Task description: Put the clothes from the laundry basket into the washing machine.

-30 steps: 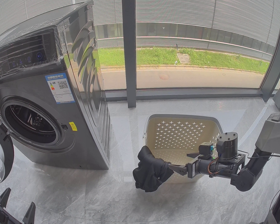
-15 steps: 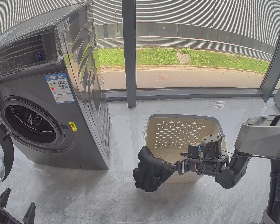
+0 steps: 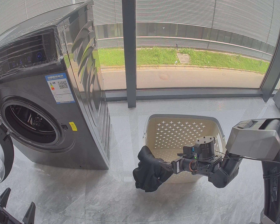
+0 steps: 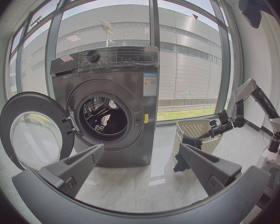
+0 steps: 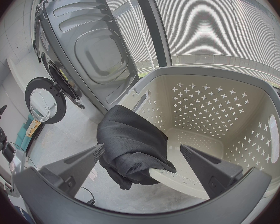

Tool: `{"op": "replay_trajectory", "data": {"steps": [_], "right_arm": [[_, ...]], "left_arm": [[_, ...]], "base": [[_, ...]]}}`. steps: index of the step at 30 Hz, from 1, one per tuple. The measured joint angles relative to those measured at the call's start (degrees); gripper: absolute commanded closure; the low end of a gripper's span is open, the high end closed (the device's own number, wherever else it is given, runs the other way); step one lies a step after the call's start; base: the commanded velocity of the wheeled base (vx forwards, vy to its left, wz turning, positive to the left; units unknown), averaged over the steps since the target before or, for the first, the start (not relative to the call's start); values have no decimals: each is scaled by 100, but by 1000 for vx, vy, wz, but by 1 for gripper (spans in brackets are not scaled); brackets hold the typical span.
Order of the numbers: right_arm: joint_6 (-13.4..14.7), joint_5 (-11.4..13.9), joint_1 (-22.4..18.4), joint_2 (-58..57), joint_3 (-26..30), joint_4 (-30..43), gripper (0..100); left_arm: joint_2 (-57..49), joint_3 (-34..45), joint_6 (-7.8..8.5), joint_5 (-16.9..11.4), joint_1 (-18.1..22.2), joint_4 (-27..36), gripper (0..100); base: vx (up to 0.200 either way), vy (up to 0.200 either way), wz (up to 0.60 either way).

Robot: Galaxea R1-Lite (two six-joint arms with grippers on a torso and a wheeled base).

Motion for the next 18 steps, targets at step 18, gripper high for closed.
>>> {"op": "replay_trajectory", "data": {"steps": [18], "right_arm": [[-2, 17, 24, 321, -88, -68, 0]], "left_arm": [[0, 0, 0, 0, 0, 0, 0]], "base": [[0, 0, 0]]}}
